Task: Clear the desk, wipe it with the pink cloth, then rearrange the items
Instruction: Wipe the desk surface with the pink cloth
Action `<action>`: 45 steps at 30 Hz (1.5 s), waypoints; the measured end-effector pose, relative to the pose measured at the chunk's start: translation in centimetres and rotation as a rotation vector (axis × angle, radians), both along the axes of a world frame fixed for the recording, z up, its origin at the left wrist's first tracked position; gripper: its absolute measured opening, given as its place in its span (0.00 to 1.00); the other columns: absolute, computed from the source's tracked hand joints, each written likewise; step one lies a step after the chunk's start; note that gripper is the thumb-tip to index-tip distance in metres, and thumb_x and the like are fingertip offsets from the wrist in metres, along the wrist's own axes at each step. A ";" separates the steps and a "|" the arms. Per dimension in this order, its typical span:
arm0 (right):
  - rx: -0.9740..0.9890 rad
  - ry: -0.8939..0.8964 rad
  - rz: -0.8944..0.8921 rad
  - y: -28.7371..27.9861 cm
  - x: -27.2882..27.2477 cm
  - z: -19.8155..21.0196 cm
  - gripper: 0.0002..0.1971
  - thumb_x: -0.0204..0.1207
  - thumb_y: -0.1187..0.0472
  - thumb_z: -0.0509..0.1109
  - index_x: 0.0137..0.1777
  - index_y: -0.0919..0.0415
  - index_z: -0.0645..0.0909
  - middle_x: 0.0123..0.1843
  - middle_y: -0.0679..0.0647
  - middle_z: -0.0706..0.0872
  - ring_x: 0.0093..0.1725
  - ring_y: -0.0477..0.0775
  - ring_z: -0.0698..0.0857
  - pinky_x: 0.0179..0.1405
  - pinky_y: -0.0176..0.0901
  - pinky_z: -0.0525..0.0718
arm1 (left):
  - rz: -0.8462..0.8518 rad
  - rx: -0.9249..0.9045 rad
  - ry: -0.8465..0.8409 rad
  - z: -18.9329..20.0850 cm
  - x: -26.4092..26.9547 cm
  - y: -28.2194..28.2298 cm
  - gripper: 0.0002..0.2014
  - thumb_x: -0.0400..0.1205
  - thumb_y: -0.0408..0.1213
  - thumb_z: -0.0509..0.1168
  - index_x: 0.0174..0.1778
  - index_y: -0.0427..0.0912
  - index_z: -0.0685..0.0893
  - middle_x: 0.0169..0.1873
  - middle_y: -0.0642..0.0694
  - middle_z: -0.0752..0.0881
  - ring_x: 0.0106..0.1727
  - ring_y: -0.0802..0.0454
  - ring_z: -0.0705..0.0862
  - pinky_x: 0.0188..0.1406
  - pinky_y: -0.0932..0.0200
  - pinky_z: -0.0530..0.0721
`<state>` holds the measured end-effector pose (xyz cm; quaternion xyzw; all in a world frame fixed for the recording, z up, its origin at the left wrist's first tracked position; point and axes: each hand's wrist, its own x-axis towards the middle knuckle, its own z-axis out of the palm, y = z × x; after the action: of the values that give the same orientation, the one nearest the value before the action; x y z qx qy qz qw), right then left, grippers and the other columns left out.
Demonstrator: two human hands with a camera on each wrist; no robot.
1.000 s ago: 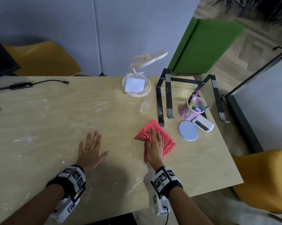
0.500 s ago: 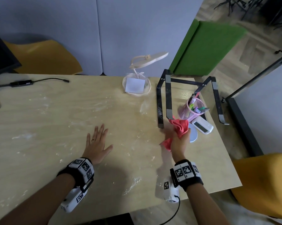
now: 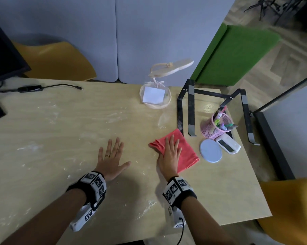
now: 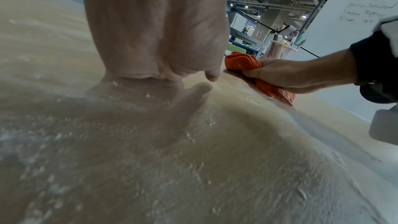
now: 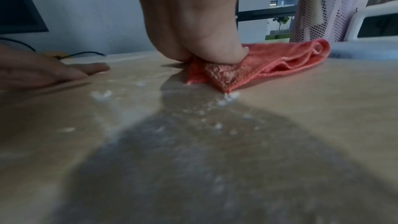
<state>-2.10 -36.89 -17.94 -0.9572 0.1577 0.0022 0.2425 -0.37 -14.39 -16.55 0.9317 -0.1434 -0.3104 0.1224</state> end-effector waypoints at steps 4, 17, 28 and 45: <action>0.221 -0.057 0.039 1.6 -0.6 1.2 0.22 0.82 0.64 0.58 0.75 0.54 0.69 0.81 0.51 0.63 0.82 0.52 0.50 0.83 0.61 0.45 | 0.009 -0.006 0.001 0.2 0.0 0.0 0.51 0.62 0.72 0.27 0.79 0.47 0.27 0.75 0.54 0.20 0.77 0.51 0.20 0.77 0.39 0.28; 0.336 -0.166 -0.325 1.6 0.8 3.3 0.31 0.77 0.66 0.56 0.81 0.53 0.56 0.83 0.57 0.58 0.82 0.62 0.54 0.81 0.64 0.54 | -0.018 -0.012 -0.025 0.9 1.2 0.7 0.53 0.60 0.77 0.21 0.76 0.46 0.24 0.75 0.52 0.19 0.76 0.50 0.19 0.77 0.39 0.27; 0.612 -0.165 -0.241 -3.1 -3.6 2.7 0.27 0.68 0.77 0.52 0.56 0.52 0.82 0.38 0.64 0.82 0.26 0.56 0.79 0.23 0.44 0.79 | -0.046 0.026 0.013 1.0 1.7 0.8 0.54 0.52 0.77 0.10 0.73 0.49 0.20 0.69 0.57 0.13 0.67 0.58 0.10 0.59 0.52 0.10; -0.050 0.088 0.118 -12.5 -3.4 2.5 0.25 0.61 0.71 0.73 0.61 0.63 0.80 0.70 0.61 0.79 0.69 0.66 0.77 0.70 0.68 0.71 | -0.044 0.018 0.056 1.1 1.7 0.7 0.53 0.54 0.78 0.13 0.72 0.49 0.19 0.71 0.55 0.15 0.74 0.53 0.17 0.76 0.39 0.27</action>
<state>-5.49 -49.40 -15.39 -0.9697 0.1114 0.0548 0.2106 1.34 -13.65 -15.42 0.9203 -0.1577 -0.3404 0.1112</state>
